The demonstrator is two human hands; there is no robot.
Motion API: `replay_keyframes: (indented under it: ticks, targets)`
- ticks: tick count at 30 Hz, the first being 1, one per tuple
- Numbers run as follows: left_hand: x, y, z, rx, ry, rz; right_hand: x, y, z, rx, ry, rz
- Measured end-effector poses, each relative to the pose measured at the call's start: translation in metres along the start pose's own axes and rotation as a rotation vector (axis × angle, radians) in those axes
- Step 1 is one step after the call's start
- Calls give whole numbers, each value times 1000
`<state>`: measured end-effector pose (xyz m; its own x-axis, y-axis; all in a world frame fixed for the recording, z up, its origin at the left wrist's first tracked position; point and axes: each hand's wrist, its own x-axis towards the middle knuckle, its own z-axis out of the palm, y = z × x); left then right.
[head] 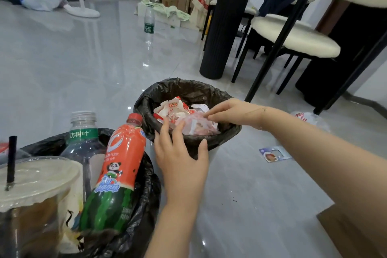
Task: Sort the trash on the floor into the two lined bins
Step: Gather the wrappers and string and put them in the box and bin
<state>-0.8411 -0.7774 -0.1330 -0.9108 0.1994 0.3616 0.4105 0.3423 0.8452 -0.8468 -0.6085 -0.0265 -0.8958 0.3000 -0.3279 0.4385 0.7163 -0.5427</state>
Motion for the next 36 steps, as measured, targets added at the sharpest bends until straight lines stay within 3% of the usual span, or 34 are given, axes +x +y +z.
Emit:
replay_keyframes:
  ticks: [3,6,9,15,22,25,30,36]
  targets:
    - [-11,20,-5,181,13,-36,-31,14,1,188,173,-65]
    - [-23,39,-8,55,-23,65,-77,30,4,424,267,-83]
    - [-41,60,-3,-100,-209,109,-129,58,11,500,362,-52]
    - [-84,80,35,-253,-655,-85,-220,139,38,614,473,83]
    - [-140,80,89,-57,-949,105,-284,203,108,910,669,206]
    - [-151,66,102,-15,-1069,36,-279,229,126,993,746,267]
    - [-136,53,139,28,-1106,-49,-247,256,133,1132,805,314]
    - [-105,25,270,241,-1013,157,-216,291,154,1315,747,423]
